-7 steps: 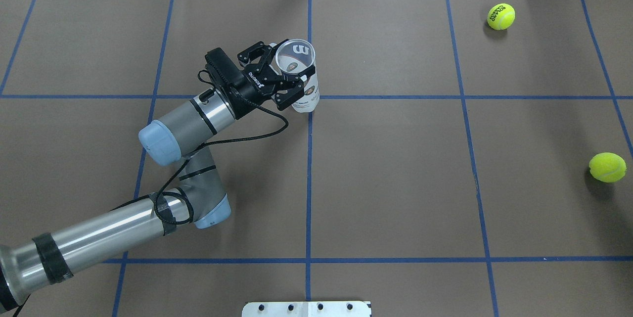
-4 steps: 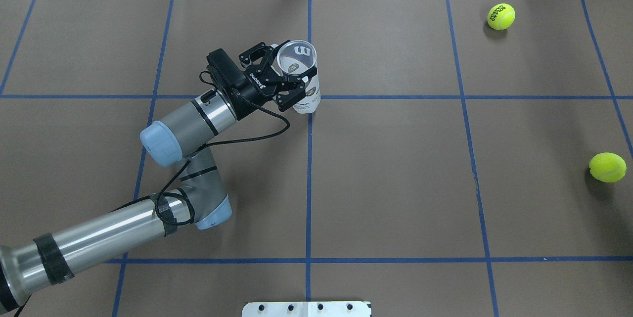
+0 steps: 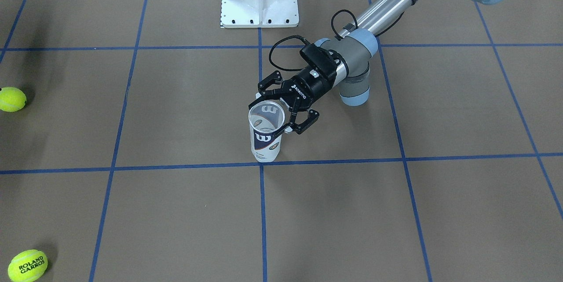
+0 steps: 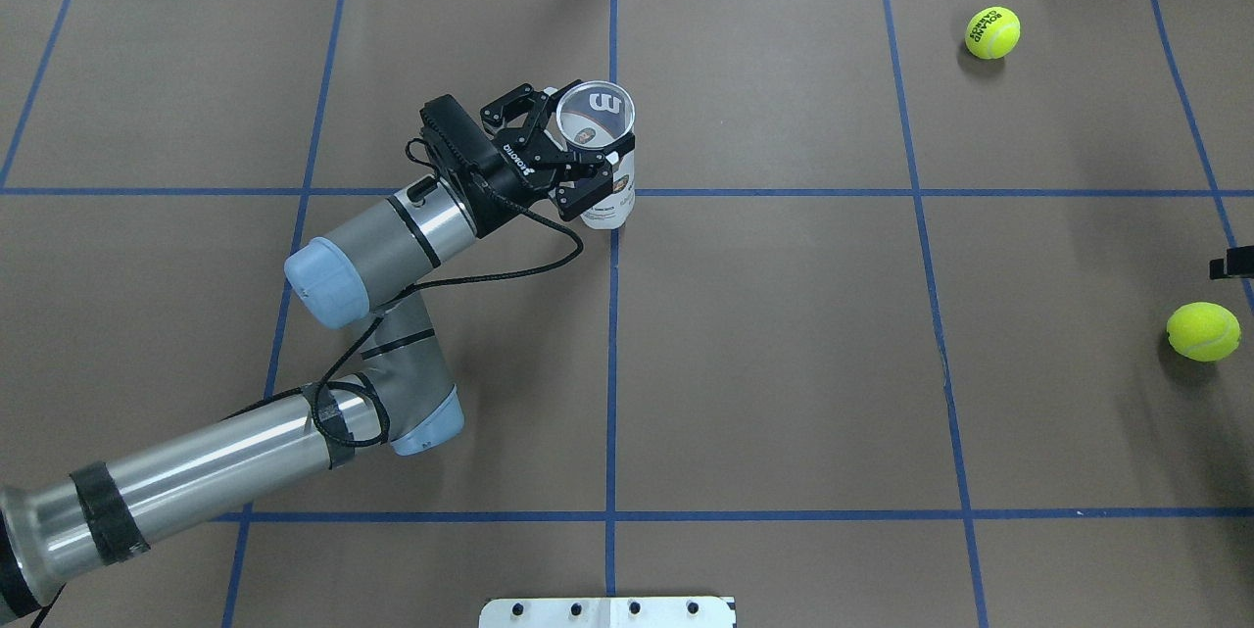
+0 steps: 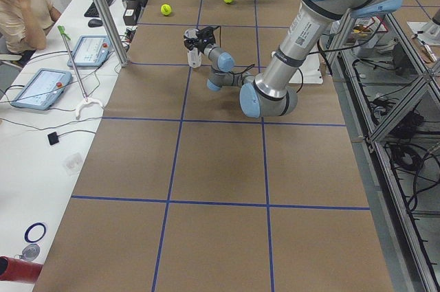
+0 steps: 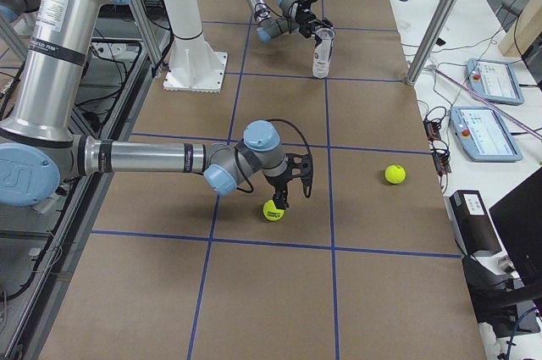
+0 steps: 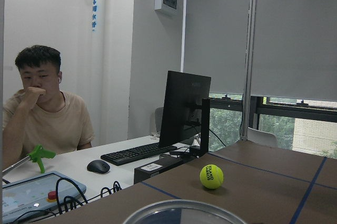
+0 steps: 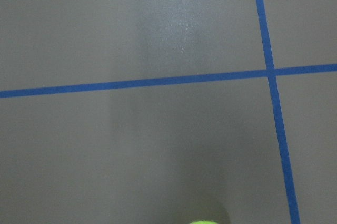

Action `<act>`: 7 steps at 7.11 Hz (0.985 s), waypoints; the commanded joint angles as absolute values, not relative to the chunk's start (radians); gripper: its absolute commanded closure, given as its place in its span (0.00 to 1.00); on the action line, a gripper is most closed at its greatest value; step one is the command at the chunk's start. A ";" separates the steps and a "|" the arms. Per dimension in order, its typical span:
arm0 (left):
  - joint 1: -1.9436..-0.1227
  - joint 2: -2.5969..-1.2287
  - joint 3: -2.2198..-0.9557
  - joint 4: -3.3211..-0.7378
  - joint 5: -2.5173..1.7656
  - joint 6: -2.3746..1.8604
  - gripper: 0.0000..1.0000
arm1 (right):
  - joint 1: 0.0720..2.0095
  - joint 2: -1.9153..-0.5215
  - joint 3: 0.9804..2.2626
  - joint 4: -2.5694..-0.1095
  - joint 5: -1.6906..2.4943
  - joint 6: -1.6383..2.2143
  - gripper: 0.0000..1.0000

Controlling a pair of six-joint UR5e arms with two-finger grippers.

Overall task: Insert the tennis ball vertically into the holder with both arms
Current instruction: 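Hold the can upright with the left gripper while the right reaches for a ball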

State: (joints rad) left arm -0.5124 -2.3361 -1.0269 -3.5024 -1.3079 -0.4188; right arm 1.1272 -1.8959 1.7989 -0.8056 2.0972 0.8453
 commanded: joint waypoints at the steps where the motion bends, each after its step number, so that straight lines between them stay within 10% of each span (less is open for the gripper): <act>1: -0.512 -2.336 -1.029 -3.502 -1.308 -0.417 0.13 | 1.022 -1.936 1.763 -0.723 1.981 0.919 0.01; 7: -0.512 -2.333 -1.029 -3.502 -1.310 -0.417 0.12 | 0.933 -1.936 1.660 -0.581 1.944 0.937 0.00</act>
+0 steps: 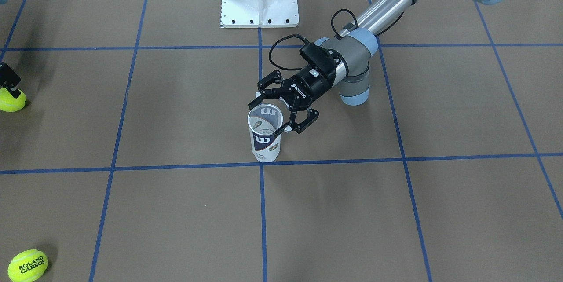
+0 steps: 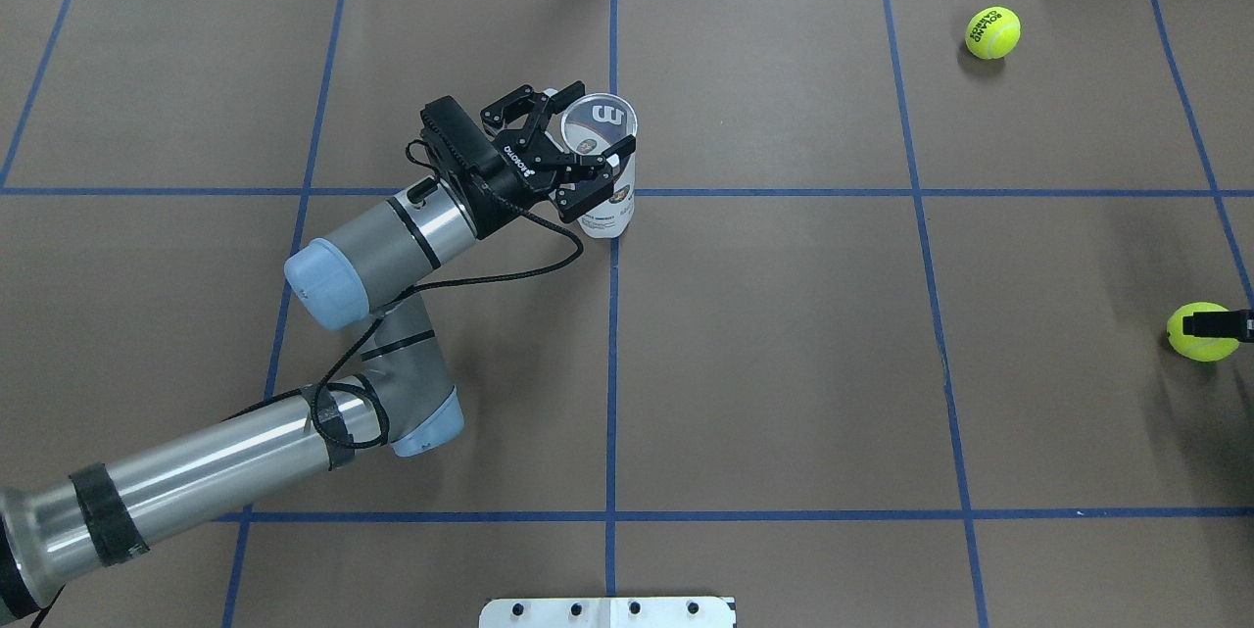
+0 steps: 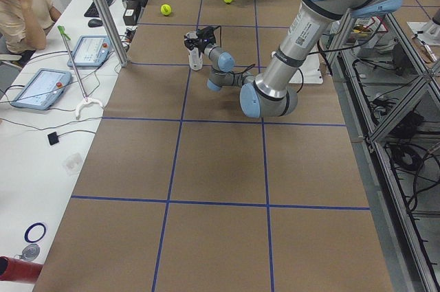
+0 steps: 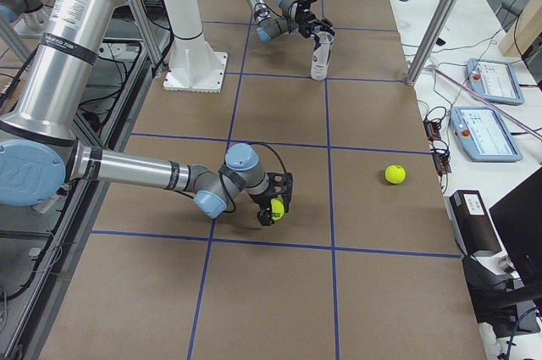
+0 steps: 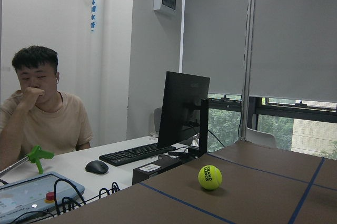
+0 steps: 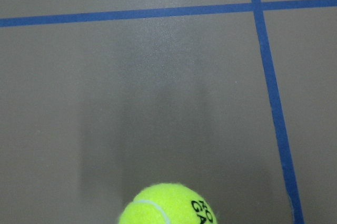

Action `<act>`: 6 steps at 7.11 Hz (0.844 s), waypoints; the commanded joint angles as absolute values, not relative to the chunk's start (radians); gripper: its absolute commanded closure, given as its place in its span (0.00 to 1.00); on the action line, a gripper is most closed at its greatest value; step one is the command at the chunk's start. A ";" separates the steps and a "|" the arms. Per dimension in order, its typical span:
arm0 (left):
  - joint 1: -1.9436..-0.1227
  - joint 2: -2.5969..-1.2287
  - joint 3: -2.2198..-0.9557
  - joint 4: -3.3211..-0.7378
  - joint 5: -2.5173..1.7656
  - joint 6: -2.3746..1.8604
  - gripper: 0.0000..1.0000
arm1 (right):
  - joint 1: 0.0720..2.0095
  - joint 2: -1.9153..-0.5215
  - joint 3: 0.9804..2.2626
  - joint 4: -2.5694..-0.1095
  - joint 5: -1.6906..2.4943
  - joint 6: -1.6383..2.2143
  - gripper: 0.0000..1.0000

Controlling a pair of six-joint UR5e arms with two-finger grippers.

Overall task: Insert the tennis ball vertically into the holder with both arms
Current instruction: 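Hold the can upright with the left gripper while the right reaches for a ball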

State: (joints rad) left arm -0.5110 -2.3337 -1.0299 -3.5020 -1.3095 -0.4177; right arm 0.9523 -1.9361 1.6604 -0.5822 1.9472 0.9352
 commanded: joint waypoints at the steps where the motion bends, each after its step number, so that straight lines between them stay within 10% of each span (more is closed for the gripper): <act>1: -0.512 -2.333 -1.029 -3.502 -1.310 -0.417 0.12 | 0.908 -1.937 1.660 -0.581 1.915 0.936 0.00; 3: -0.511 -2.332 -1.029 -3.502 -1.310 -0.407 0.12 | 0.874 -1.937 1.658 -0.584 1.878 0.936 0.18; 5: -0.511 -2.329 -1.028 -3.504 -1.312 -0.397 0.11 | 0.873 -1.936 1.660 -0.584 1.878 0.934 0.92; 6: -0.509 -2.324 -1.025 -3.504 -1.310 -0.397 0.10 | 0.874 -1.934 1.667 -0.584 1.884 0.934 1.00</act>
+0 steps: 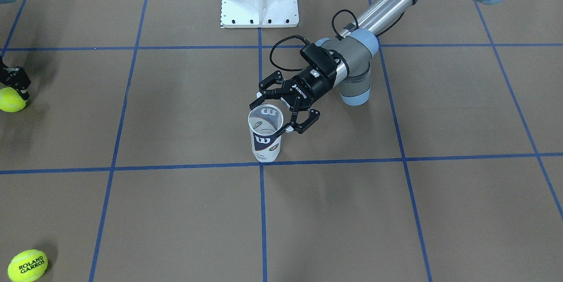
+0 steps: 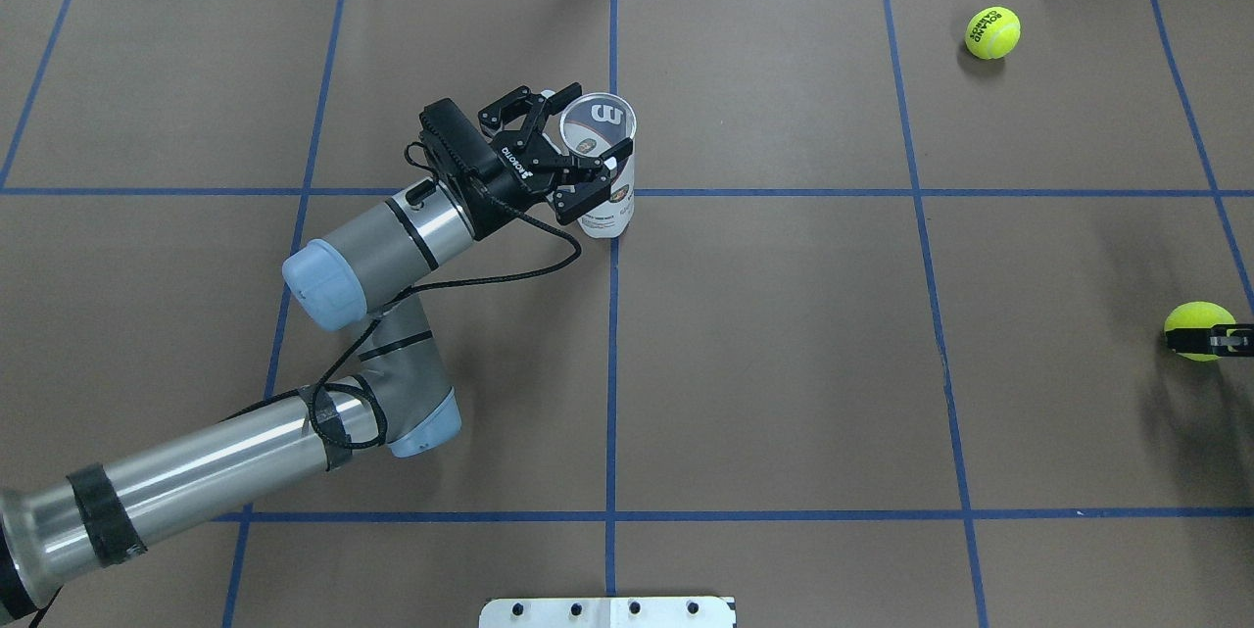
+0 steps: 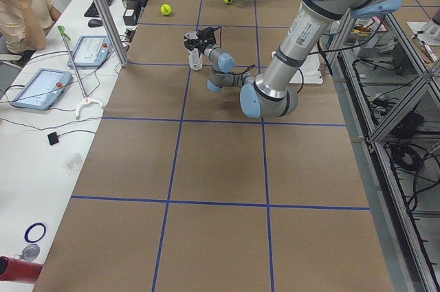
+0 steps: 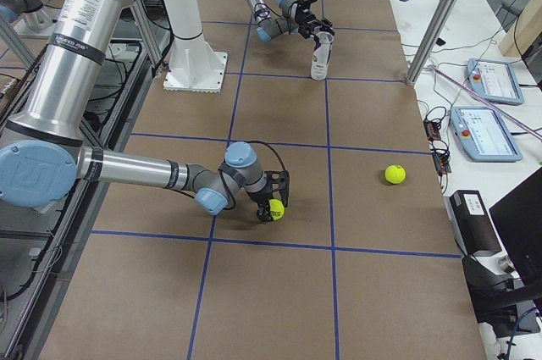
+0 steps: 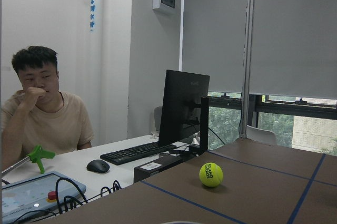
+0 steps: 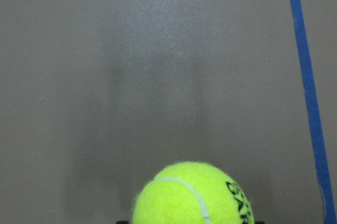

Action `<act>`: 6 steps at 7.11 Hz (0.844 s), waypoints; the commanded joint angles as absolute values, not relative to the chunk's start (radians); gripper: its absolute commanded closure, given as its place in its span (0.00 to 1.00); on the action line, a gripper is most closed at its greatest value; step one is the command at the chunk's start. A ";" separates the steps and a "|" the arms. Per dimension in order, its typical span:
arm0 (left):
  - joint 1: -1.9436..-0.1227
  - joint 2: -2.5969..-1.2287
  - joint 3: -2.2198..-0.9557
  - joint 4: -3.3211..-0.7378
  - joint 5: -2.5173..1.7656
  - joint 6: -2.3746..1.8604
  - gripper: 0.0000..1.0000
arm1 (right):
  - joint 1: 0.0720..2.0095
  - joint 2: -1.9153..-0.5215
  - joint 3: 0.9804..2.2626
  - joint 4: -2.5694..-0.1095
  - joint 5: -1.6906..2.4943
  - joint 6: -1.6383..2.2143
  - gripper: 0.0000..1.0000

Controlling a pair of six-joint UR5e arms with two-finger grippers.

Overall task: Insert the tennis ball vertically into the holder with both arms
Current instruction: 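Hold the can upright with the left gripper while the right reaches for a ball, then grasp the nearer yellow tennis ball with the right gripper and lift it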

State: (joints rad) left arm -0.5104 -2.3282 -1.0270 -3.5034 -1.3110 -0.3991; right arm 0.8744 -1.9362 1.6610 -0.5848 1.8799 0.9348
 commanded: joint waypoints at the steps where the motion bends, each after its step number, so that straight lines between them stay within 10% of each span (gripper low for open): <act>1: -0.509 -2.322 -1.022 -3.504 -1.312 -0.396 0.08 | 0.879 -1.930 1.686 -0.584 1.894 0.934 1.00; 6: -0.471 -2.312 -1.019 -3.497 -1.309 -0.367 0.02 | 1.066 -1.869 1.814 -0.700 2.107 0.934 1.00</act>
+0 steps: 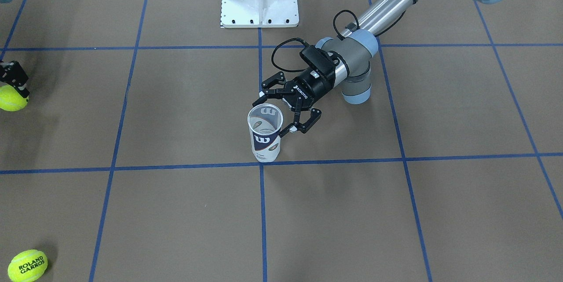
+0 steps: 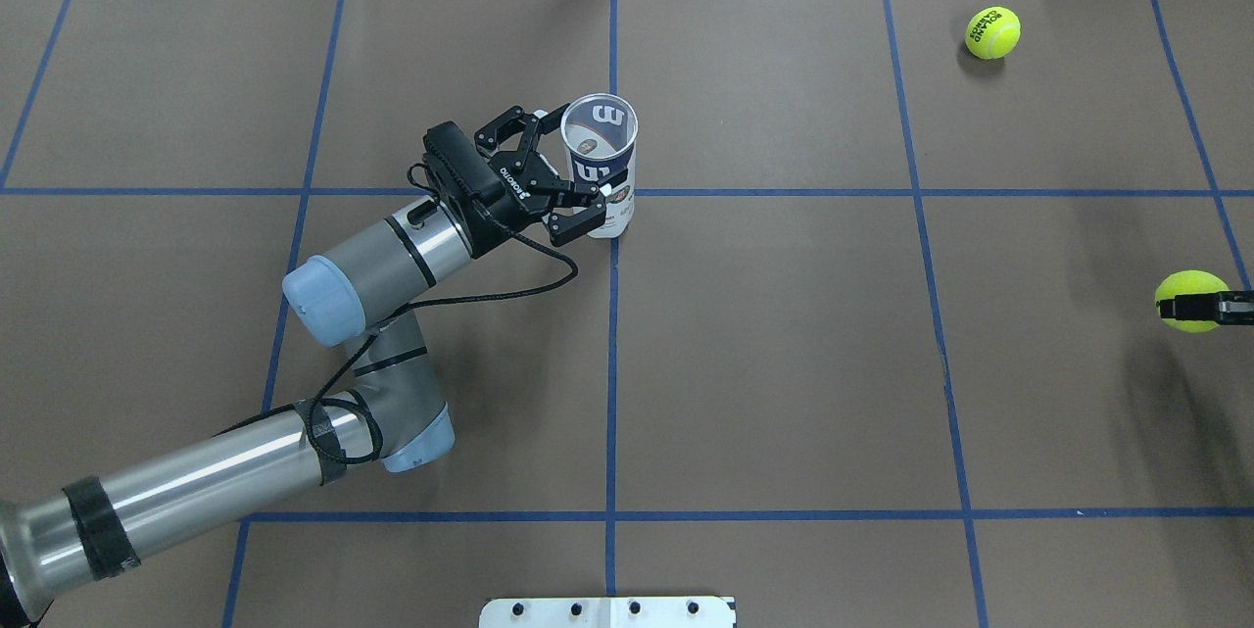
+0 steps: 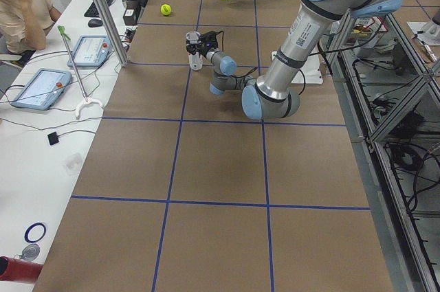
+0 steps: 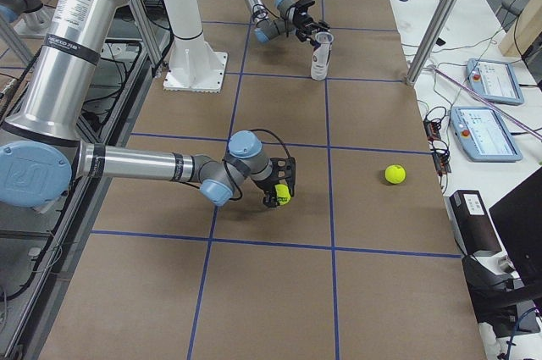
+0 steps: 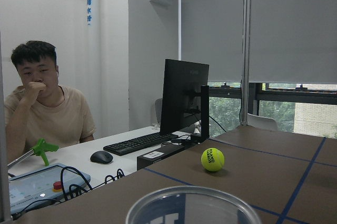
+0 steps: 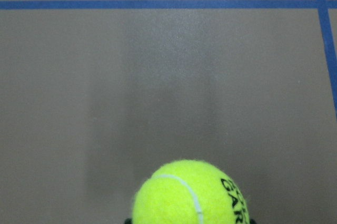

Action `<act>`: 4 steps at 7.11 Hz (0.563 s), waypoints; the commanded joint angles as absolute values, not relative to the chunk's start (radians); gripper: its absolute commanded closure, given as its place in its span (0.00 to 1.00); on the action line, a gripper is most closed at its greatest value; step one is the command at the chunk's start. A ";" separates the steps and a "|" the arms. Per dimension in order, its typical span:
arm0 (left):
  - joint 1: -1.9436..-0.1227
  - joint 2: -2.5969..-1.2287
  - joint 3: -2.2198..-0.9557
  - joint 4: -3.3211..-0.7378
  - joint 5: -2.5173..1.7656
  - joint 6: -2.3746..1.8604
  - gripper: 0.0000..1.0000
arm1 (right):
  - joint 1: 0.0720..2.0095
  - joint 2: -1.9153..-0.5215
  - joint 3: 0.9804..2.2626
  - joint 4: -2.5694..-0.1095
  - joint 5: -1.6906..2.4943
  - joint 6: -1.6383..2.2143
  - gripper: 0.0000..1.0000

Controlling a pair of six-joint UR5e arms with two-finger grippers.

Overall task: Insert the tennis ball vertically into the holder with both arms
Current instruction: 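Grasp the nearer yellow tennis ball with the right gripper and lift it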

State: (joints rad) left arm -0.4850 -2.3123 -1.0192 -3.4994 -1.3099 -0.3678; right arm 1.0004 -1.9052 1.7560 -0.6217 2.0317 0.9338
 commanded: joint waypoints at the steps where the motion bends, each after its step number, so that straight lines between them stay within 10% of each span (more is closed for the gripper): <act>1: -0.465 -2.312 -1.019 -3.499 -1.308 -0.367 0.02 | 1.077 -1.811 1.878 -0.832 2.120 0.934 1.00; 4: -0.463 -2.312 -1.017 -3.499 -1.308 -0.367 0.02 | 1.077 -1.460 1.956 -1.281 2.118 0.992 1.00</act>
State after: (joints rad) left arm -0.4642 -2.3117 -1.0181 -3.4989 -1.3085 -0.3666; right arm 1.0755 -1.6239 1.9298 -1.0815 2.1169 0.9552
